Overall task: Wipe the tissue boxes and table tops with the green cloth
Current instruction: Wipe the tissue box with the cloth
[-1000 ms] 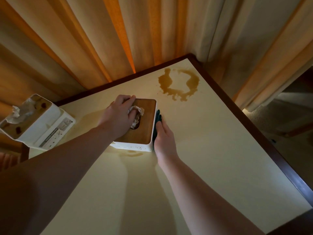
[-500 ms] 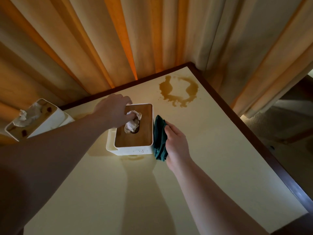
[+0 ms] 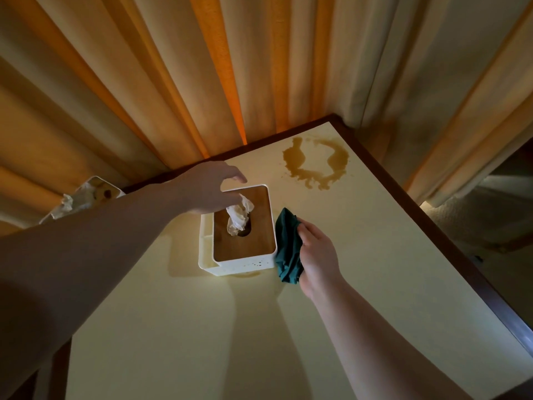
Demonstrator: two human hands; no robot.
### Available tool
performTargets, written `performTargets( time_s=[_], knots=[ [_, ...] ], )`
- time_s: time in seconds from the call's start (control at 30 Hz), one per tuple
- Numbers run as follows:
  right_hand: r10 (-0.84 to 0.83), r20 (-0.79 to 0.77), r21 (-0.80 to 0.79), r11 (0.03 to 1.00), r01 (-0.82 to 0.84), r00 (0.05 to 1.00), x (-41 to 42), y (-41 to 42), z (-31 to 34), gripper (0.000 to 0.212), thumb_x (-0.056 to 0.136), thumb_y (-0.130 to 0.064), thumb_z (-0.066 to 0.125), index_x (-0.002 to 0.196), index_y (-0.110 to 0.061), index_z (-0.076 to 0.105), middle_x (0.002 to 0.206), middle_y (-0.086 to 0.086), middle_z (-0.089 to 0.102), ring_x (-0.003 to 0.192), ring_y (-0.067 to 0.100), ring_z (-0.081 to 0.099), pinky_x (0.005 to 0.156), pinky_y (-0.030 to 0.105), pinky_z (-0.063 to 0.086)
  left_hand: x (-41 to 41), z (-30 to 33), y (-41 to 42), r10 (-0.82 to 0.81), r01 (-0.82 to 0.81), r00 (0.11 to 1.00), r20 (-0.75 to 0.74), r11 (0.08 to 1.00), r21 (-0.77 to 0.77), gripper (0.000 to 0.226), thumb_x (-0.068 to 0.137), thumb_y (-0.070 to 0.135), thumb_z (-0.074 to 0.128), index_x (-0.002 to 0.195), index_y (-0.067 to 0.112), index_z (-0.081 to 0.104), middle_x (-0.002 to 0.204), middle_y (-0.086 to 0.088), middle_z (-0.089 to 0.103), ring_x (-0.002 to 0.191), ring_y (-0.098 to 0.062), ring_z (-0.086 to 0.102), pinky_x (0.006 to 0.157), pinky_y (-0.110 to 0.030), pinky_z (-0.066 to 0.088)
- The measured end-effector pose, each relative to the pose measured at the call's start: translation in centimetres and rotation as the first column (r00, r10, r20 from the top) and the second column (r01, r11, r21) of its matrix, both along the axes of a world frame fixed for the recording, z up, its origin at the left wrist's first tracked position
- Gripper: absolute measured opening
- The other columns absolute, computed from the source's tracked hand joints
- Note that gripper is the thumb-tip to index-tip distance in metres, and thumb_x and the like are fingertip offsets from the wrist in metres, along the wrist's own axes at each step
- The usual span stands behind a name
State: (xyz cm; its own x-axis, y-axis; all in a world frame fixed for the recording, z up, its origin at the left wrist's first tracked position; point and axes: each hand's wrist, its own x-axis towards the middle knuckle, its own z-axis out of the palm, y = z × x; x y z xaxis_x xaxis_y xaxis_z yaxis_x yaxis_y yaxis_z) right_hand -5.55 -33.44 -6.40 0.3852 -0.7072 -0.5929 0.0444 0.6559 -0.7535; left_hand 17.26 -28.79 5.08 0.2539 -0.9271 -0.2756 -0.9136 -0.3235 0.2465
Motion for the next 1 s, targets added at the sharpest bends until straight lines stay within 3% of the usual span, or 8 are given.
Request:
performTargets(
  time_s=[0.13,0.2,0.3,0.43,0.5,0.63,0.9,1.0],
  knots=[
    [0.002,-0.009,-0.007,1.000,-0.002,1.000,-0.1,0.0,-0.1,0.028,0.108,-0.020,0.050,0.107,-0.026,0.077,0.104,0.001,0.079,0.100,0.025,0.076,0.095,0.051,0.059,0.1,1.2,-0.5,-0.087,0.089,0.995,-0.041,0.995,0.043,0.052,0.097,0.028,0.062,0.146,0.036,0.049,0.149,0.007,0.046,0.137,-0.013,0.041,0.100,-0.026,0.029],
    [-0.002,-0.013,-0.005,1.000,0.002,1.000,-0.2,0.0,-0.2,0.028,0.108,-0.020,0.050,0.108,-0.025,0.077,0.104,0.001,0.079,0.100,0.026,0.076,0.094,0.051,0.060,0.2,1.6,-0.4,-0.217,0.208,0.975,0.039,0.964,0.166,0.080,0.088,0.027,0.070,0.155,0.047,0.031,0.160,0.007,0.031,0.146,-0.014,0.031,0.102,-0.026,0.031],
    [0.002,-0.022,-0.010,1.000,-0.002,1.000,-0.2,0.0,-0.4,0.028,0.108,-0.020,0.050,0.110,-0.024,0.078,0.105,0.001,0.079,0.102,0.026,0.075,0.095,0.050,0.060,-0.1,1.6,-0.2,-0.416,0.316,0.888,0.194,0.861,0.399,0.131,0.072,0.033,0.088,0.152,0.064,-0.010,0.170,0.013,-0.007,0.155,-0.019,0.012,0.099,-0.028,0.038],
    [0.012,-0.023,-0.014,1.000,-0.012,1.000,0.2,0.0,-0.6,0.028,0.108,-0.021,0.050,0.109,-0.025,0.078,0.105,0.000,0.079,0.102,0.026,0.075,0.096,0.052,0.059,-1.6,0.0,-1.0,-0.603,0.404,0.734,0.312,0.757,0.513,0.156,0.060,0.046,0.098,0.147,0.059,-0.031,0.166,0.007,-0.030,0.155,-0.026,0.013,0.101,-0.031,0.041],
    [0.013,-0.014,-0.009,1.000,-0.013,1.000,0.3,-0.1,-0.6,0.029,0.109,-0.021,0.049,0.110,-0.023,0.077,0.104,0.002,0.079,0.101,0.026,0.075,0.097,0.053,0.058,-1.8,-0.6,-1.5,-0.617,0.418,0.728,0.300,0.746,0.519,0.161,0.054,0.047,0.101,0.146,0.061,-0.032,0.166,0.005,-0.029,0.150,-0.030,0.023,0.107,-0.040,0.045],
    [0.009,0.008,-0.031,0.999,-0.009,1.000,0.5,0.0,-0.5,0.029,0.110,-0.018,0.047,0.112,-0.022,0.076,0.104,0.004,0.080,0.100,0.028,0.076,0.095,0.054,0.059,-1.7,-0.6,-1.5,-0.546,0.378,0.794,0.268,0.789,0.485,0.162,0.044,0.049,0.103,0.149,0.063,-0.019,0.166,0.008,-0.017,0.140,-0.030,0.033,0.102,-0.047,0.050],
    [0.008,0.001,-0.136,0.991,-0.008,1.000,0.4,-1.0,0.0,0.017,0.106,-0.034,0.057,0.110,-0.041,0.072,0.115,-0.005,0.075,0.112,0.020,0.069,0.102,0.047,0.056,-1.9,-0.5,-0.2,-0.291,0.210,0.940,0.178,0.905,0.370,0.147,0.034,0.078,0.089,0.151,0.060,0.001,0.159,0.007,0.009,0.115,-0.023,0.051,0.086,-0.040,0.056],
    [0.056,0.031,-0.121,0.991,-0.052,0.998,0.6,-1.2,-0.2,0.018,0.106,-0.037,0.057,0.113,-0.049,0.069,0.124,-0.010,0.072,0.118,0.018,0.066,0.106,0.048,0.052,-2.2,-1.0,0.4,-0.270,0.191,0.934,0.234,0.931,0.310,0.147,0.034,0.096,0.073,0.157,0.046,0.009,0.164,0.008,0.017,0.135,-0.023,0.040,0.106,-0.043,0.048]
  ],
)
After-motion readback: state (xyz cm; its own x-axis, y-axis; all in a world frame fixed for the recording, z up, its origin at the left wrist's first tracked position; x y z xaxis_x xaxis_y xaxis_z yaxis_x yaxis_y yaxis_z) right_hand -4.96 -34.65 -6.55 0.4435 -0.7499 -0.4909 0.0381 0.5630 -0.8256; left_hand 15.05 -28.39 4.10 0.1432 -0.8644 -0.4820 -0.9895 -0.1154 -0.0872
